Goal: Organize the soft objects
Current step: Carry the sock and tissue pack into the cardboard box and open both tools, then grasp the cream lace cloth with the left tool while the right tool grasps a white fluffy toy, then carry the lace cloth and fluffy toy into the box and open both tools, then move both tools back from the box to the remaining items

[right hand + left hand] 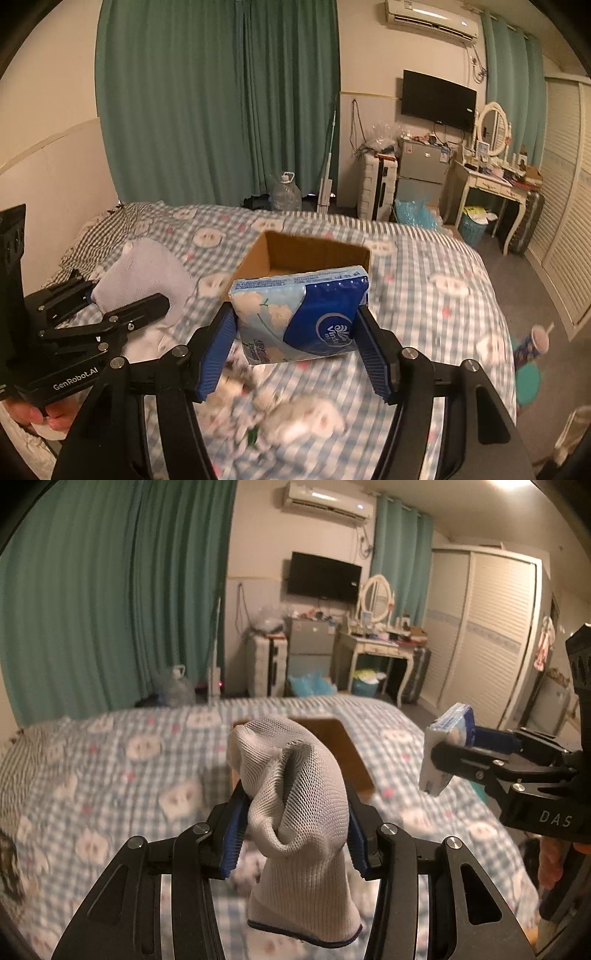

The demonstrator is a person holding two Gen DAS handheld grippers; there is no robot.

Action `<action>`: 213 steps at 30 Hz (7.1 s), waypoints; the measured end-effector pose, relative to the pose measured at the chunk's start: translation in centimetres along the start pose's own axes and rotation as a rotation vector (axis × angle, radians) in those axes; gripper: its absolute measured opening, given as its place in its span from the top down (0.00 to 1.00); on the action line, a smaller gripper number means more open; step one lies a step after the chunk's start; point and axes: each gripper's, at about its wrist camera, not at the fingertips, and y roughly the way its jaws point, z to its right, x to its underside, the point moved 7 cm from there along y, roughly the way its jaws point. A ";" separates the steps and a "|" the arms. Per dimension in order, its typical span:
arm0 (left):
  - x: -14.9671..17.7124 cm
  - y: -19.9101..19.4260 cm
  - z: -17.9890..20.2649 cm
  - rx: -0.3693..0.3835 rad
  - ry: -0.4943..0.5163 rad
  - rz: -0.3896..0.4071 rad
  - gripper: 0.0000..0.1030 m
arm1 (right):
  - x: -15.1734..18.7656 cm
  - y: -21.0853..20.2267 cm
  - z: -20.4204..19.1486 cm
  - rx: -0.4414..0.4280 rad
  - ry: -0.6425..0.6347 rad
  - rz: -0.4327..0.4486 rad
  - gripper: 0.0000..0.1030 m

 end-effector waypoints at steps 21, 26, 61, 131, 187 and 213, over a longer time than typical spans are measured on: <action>0.2 20.8 -2.9 -0.083 0.046 -0.153 0.51 | -1.1 21.8 7.7 -0.067 0.053 -0.128 0.37; 0.7 22.2 -3.2 -0.089 0.005 -0.184 0.44 | -1.0 23.0 8.0 -0.069 0.066 -0.126 0.27; 3.6 -7.0 -1.5 -0.200 0.039 0.043 0.11 | 4.4 -4.0 -1.1 -0.001 -0.045 -0.014 0.00; 12.9 1.4 0.8 -0.052 0.056 -0.163 0.71 | 12.7 2.3 -1.7 -0.076 -0.084 -0.179 0.61; -5.1 14.7 -2.0 -0.127 0.073 -0.096 0.44 | -5.7 13.7 10.2 0.043 0.096 0.031 0.15; 2.7 -8.6 -1.3 -0.233 0.037 0.093 0.11 | 2.7 -7.0 0.4 0.012 -0.048 0.054 0.00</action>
